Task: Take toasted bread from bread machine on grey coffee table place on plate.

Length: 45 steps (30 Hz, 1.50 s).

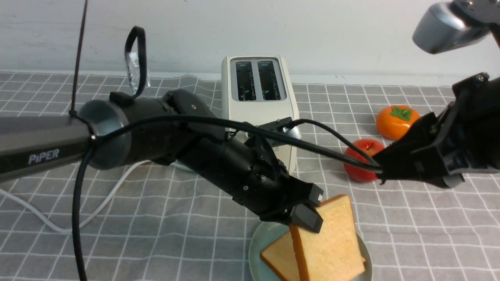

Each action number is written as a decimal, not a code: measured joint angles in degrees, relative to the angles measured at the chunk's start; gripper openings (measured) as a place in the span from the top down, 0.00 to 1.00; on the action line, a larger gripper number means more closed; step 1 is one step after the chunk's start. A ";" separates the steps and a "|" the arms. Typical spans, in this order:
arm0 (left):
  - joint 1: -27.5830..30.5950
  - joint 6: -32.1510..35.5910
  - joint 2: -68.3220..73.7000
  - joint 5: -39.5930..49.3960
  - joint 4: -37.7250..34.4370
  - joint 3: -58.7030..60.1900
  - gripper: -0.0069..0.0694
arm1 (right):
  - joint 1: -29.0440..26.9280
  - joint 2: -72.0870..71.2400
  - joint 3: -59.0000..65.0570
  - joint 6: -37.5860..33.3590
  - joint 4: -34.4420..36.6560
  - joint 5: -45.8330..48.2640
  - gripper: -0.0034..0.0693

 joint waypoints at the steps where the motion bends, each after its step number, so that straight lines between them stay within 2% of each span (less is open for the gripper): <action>1: 0.00 -1.08 0.01 -0.89 0.46 0.00 0.80 | 0.00 0.00 0.00 0.00 0.00 0.13 0.49; 4: 0.00 -3.61 0.01 -2.91 2.49 0.00 0.78 | 0.00 0.00 0.00 0.00 0.00 0.36 0.49; 6: 0.00 -6.54 -0.42 -4.63 6.52 0.00 0.71 | 0.00 0.00 0.00 0.00 0.00 0.84 0.49; 10: 0.00 -10.69 -2.21 -5.25 14.03 0.00 0.48 | 0.00 0.00 0.00 0.00 0.02 1.04 0.49; 11: 0.00 -10.94 -2.35 -5.20 14.42 0.00 0.47 | 0.00 0.00 0.00 0.00 0.02 1.04 0.49; 12: 0.00 -13.16 -3.74 -5.15 18.04 0.00 0.34 | 0.00 0.00 0.00 0.00 0.02 1.31 0.49; 14: 0.00 -14.71 -4.70 -5.02 20.27 0.00 0.25 | 0.00 0.00 0.00 0.00 0.02 1.45 0.49; 15: 0.00 -16.66 -6.37 -4.58 24.12 0.00 0.16 | 0.00 0.00 0.00 0.00 -0.03 1.44 0.49; 16: 0.00 -18.19 -7.58 -4.25 26.72 0.00 0.12 | 0.00 0.00 0.00 0.00 -0.21 1.44 0.49; 17: 0.00 -18.85 -8.10 -4.08 27.82 0.00 0.10 | 0.03 0.00 0.00 0.00 -0.34 1.44 0.49; 20: 0.00 -26.50 -13.28 -1.51 38.70 0.00 0.04 | 0.03 0.00 0.00 0.00 -3.05 1.62 0.52; 21: 0.00 -26.50 -13.28 -1.31 38.70 0.00 0.04 | 0.03 0.00 0.00 0.00 -3.46 1.62 0.53; 23: 0.00 -34.06 -17.59 1.26 46.15 0.00 0.08 | 0.03 0.00 0.00 1.23 -6.81 1.62 0.60; 25: 0.00 -41.30 -21.08 3.26 51.65 0.00 0.15 | 0.03 0.00 0.00 5.59 -10.47 1.34 0.71; 26: 0.00 -42.73 -21.80 3.42 52.44 0.00 0.17 | 0.03 0.00 0.00 6.10 -10.87 1.30 0.72; 27: 0.00 -47.08 -24.61 4.61 54.80 0.00 0.25 | 0.03 0.00 0.12 10.15 -13.82 0.54 0.80; 29: 0.00 -50.42 -27.21 6.26 56.62 0.00 0.38 | 0.03 -0.05 0.70 16.71 -18.36 -1.03 0.92; 30: 0.00 -51.58 -29.26 7.80 57.26 0.00 0.49 | 0.03 -0.27 1.39 20.70 -21.33 -1.99 0.96; 33: 0.00 -52.39 -32.72 12.35 58.65 0.25 0.75 | 0.03 -1.85 4.17 28.94 -26.36 -3.52 0.98; 36: 0.00 -52.80 -36.14 15.20 58.95 2.06 0.93 | 0.03 -5.60 9.43 34.72 -30.07 -5.54 0.98; 39: 0.00 -53.44 -39.13 17.37 58.95 4.29 0.93 | 0.03 -9.98 15.44 36.84 -32.06 -8.64 0.98; 44: 0.00 -58.42 -50.12 20.08 58.60 13.31 0.93 | 0.03 -25.17 34.97 38.21 -39.20 -21.22 0.98; 45: 0.00 -58.93 -51.11 20.16 58.48 14.60 0.93 | 0.03 -26.37 35.61 38.28 -39.38 -21.92 0.98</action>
